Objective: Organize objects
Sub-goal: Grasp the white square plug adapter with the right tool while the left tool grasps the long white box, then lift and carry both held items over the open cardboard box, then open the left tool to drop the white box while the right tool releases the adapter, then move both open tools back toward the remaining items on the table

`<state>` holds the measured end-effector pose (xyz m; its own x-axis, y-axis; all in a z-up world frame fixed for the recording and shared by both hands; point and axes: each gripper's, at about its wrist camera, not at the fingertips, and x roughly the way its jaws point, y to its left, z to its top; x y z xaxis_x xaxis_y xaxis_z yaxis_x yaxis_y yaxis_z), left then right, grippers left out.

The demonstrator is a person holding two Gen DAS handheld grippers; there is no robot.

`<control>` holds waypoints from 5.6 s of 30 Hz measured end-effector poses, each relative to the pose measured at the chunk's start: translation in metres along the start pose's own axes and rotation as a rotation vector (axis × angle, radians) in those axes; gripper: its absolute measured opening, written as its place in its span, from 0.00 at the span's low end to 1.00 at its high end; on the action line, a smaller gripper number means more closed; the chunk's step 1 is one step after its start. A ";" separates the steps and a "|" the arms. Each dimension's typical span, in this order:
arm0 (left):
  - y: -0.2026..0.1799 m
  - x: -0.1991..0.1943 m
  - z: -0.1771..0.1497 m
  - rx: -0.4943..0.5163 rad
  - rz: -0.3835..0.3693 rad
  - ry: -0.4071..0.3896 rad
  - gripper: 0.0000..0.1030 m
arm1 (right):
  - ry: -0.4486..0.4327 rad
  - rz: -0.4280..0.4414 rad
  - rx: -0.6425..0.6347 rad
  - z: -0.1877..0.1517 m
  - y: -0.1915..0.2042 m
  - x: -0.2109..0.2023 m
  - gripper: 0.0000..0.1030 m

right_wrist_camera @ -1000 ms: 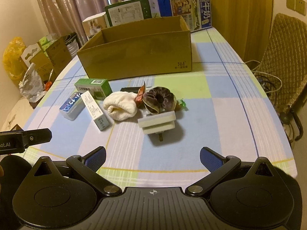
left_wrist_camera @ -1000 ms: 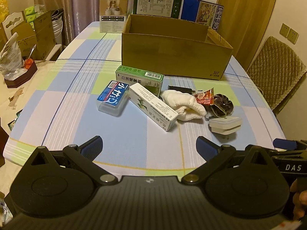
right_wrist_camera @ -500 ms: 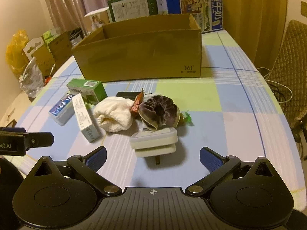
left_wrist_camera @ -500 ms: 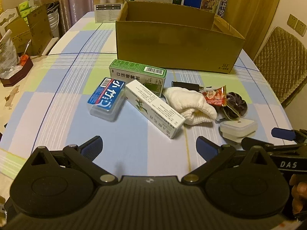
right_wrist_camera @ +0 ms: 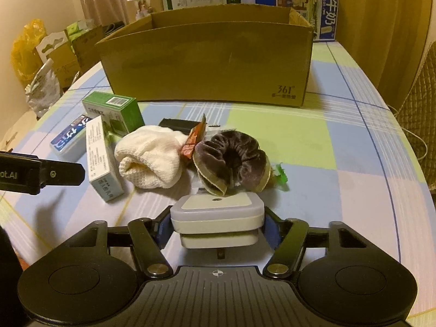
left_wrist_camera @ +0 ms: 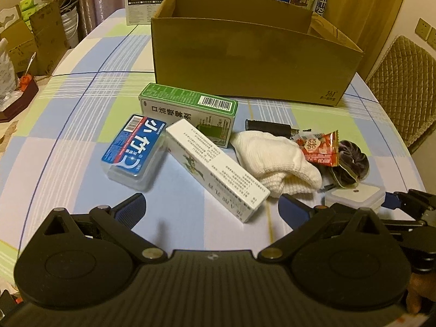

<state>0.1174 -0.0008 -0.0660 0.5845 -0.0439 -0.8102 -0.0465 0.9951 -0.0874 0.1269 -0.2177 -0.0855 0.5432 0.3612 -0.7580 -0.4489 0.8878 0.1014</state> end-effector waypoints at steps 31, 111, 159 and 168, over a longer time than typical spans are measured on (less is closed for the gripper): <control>0.003 0.022 0.000 0.101 0.046 0.075 0.25 | -0.006 -0.009 0.021 -0.004 0.006 -0.005 0.60; -0.013 0.110 0.278 0.164 -0.106 0.036 0.21 | -0.002 0.055 0.135 0.256 -0.050 0.102 0.60; 0.025 -0.113 0.075 -0.002 -0.037 -0.198 0.94 | -0.227 0.043 0.260 0.069 -0.015 -0.131 0.95; 0.025 -0.117 0.029 -0.027 -0.028 -0.154 0.98 | -0.176 0.010 0.207 0.018 -0.004 -0.138 0.95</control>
<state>0.0711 0.0321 0.0433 0.7034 -0.0557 -0.7086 -0.0489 0.9908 -0.1264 0.0661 -0.2665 0.0303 0.6625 0.3979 -0.6346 -0.3097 0.9169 0.2516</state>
